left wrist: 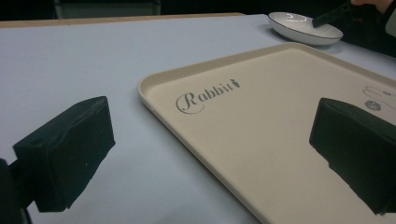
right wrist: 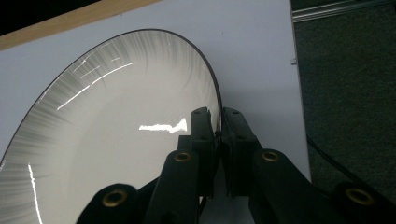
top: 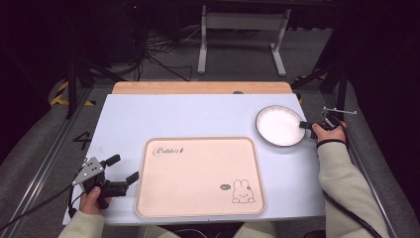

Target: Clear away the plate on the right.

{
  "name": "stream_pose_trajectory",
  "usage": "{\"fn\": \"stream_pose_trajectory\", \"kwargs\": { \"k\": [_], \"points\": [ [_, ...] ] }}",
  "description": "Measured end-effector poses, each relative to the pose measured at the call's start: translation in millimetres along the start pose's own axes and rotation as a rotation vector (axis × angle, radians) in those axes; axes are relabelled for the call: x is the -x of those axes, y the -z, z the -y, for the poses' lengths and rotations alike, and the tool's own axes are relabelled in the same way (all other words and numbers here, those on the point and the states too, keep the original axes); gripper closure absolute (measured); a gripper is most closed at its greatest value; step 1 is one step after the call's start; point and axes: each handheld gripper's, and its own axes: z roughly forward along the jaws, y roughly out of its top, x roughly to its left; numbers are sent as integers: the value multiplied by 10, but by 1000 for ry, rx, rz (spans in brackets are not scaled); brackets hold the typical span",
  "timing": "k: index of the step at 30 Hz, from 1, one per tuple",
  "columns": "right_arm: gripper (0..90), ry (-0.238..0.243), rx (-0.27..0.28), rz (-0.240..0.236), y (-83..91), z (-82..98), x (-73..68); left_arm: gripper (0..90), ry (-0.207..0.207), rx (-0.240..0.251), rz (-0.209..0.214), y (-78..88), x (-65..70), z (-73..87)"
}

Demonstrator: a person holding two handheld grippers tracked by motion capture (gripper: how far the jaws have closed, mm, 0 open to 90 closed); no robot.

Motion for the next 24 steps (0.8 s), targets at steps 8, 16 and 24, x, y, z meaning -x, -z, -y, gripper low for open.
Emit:
{"fn": "stream_pose_trajectory", "kwargs": {
  "k": [8,16,24],
  "points": [
    [875,15,37,-2,70,-76,-123,4,-6,0,2,1,-3,-1],
    [876,17,29,21,98,-83,-163,4,-4,0,2,1,-3,-1],
    [873,1,20,2,148,-89,-170,4,-1,0,1,0,0,0]
  ]
}}
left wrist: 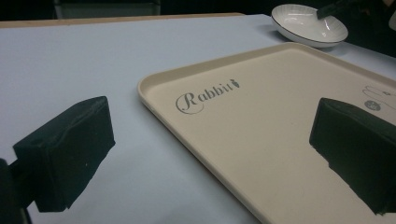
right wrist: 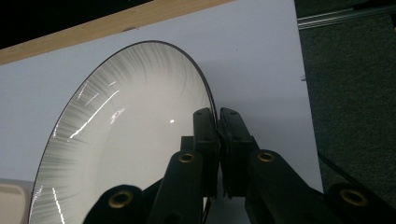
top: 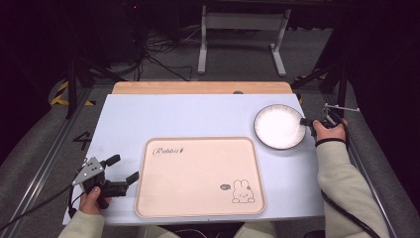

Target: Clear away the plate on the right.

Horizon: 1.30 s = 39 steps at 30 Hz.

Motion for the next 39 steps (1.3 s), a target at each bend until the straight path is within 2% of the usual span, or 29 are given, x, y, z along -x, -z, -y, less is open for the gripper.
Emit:
{"fn": "stream_pose_trajectory", "kwargs": {
  "k": [9,22,27,30,39],
  "points": [
    [870,16,-11,6,73,-49,-52,4,-5,0,1,1,-3,-1],
    [870,15,-5,-24,234,-166,-164,4,-5,0,1,1,-3,-1],
    [869,48,-3,-29,324,-215,-254,4,1,0,0,0,0,0],
    [870,54,-3,-34,346,-226,-281,4,0,0,0,0,0,0],
    [870,59,-21,-86,465,-287,-471,4,2,3,-1,-2,-1,0]
  ]
}}
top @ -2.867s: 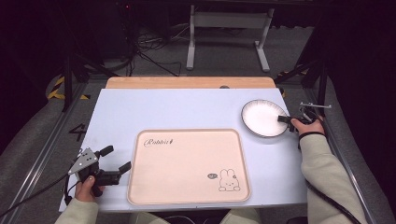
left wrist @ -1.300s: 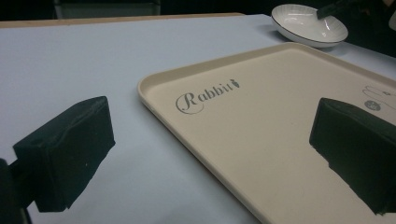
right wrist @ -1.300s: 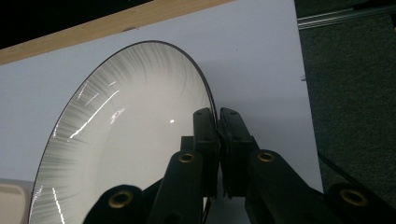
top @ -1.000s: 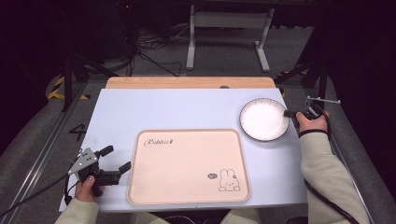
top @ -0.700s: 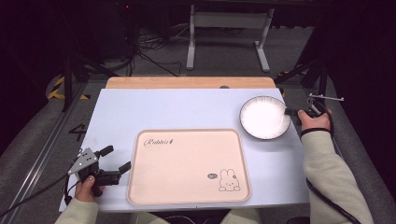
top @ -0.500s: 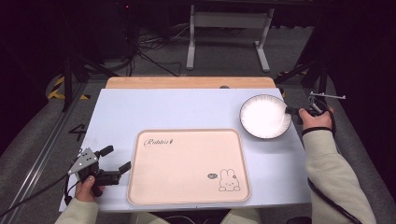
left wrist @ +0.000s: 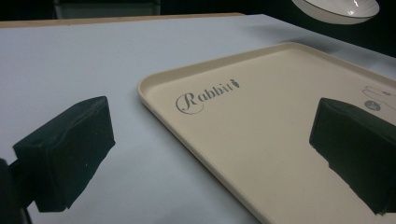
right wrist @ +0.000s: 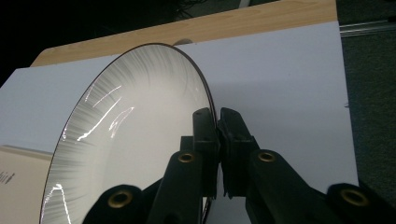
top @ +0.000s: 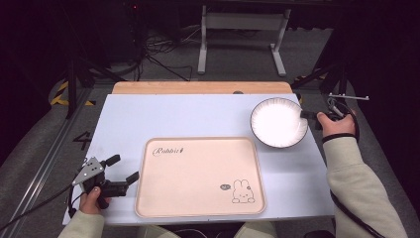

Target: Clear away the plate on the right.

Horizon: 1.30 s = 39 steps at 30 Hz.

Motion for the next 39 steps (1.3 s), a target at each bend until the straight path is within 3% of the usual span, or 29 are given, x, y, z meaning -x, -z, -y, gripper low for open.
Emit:
{"fn": "stream_pose_trajectory", "kwargs": {
  "k": [6,9,21,22,39],
  "points": [
    [869,21,-13,-26,19,-21,-139,4,1,0,1,0,-1,0],
    [867,34,-23,-65,12,-29,-261,4,1,0,1,1,-2,0],
    [865,73,-71,-143,-83,3,-590,4,-1,-2,3,3,-1,-1],
    [865,80,-79,-161,-110,18,-675,4,-3,-2,3,3,-1,-1],
    [862,146,-144,-289,-348,136,-1230,4,-11,-3,7,5,-4,-2]
  ]
}}
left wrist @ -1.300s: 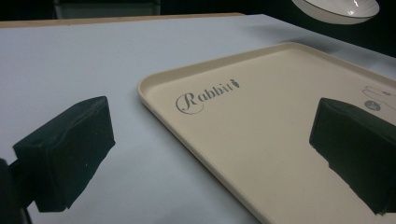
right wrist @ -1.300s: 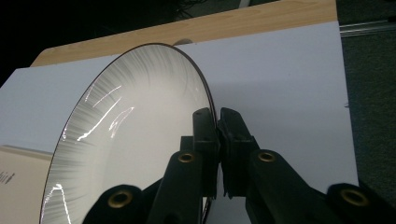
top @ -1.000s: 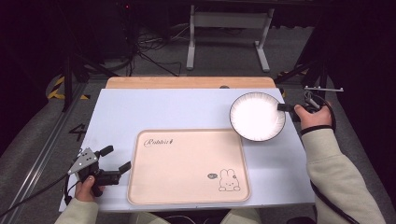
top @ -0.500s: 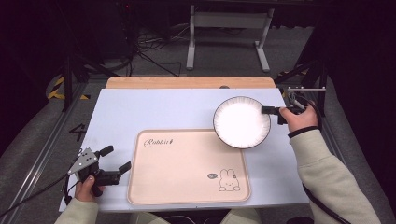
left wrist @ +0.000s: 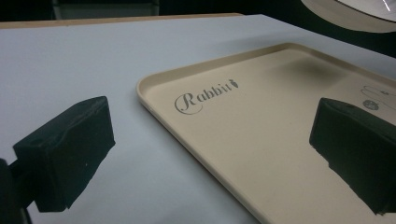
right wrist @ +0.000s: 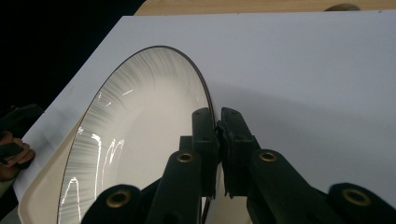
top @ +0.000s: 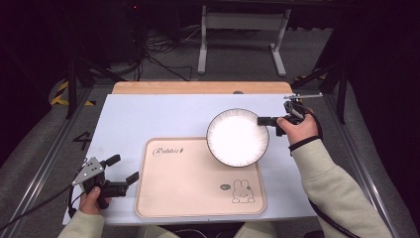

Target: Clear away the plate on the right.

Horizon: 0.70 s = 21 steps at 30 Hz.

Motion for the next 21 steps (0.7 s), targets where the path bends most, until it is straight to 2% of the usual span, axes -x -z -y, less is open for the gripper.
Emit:
{"fn": "stream_pose_trajectory", "kwargs": {
  "k": [18,21],
  "points": [
    [859,61,-78,-121,-463,46,-436,4,1,1,2,1,3,1],
    [859,64,-82,-128,-504,56,-465,4,1,1,2,1,2,1]
  ]
}}
